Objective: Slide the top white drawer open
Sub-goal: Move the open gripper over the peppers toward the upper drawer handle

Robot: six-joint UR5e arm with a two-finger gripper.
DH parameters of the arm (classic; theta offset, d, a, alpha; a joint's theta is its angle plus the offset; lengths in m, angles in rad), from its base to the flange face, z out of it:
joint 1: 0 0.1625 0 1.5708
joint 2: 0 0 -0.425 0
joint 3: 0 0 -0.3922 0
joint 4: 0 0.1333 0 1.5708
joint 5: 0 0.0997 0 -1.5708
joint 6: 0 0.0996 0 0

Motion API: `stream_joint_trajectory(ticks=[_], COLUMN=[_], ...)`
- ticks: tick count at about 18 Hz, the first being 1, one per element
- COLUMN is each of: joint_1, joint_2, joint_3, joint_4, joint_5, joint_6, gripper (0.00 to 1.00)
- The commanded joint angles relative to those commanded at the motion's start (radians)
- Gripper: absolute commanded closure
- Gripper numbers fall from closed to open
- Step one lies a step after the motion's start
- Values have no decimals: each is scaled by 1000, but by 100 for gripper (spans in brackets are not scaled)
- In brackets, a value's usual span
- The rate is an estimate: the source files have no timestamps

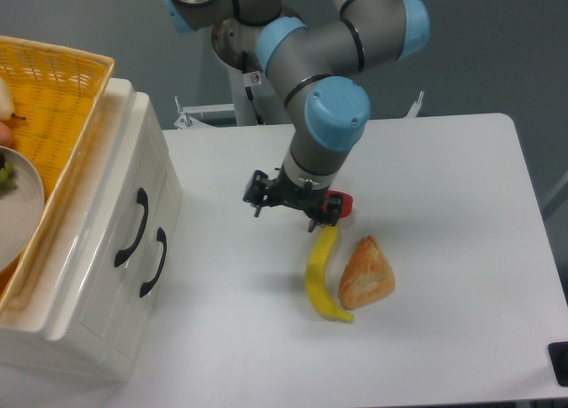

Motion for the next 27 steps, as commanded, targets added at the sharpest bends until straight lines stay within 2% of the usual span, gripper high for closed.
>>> stream_joint_trajectory(ticks=[2,12,24,27], joint_1=[-2,-136,-144,-156], joint_2=[2,0,3,2], joint_3=[0,28,32,37], joint_4=[-3,-3,3,5], joint_5=[-20,-69,-129,-141], joint_6=[-21,-170,-173,-175], gripper=[3,3,4,7])
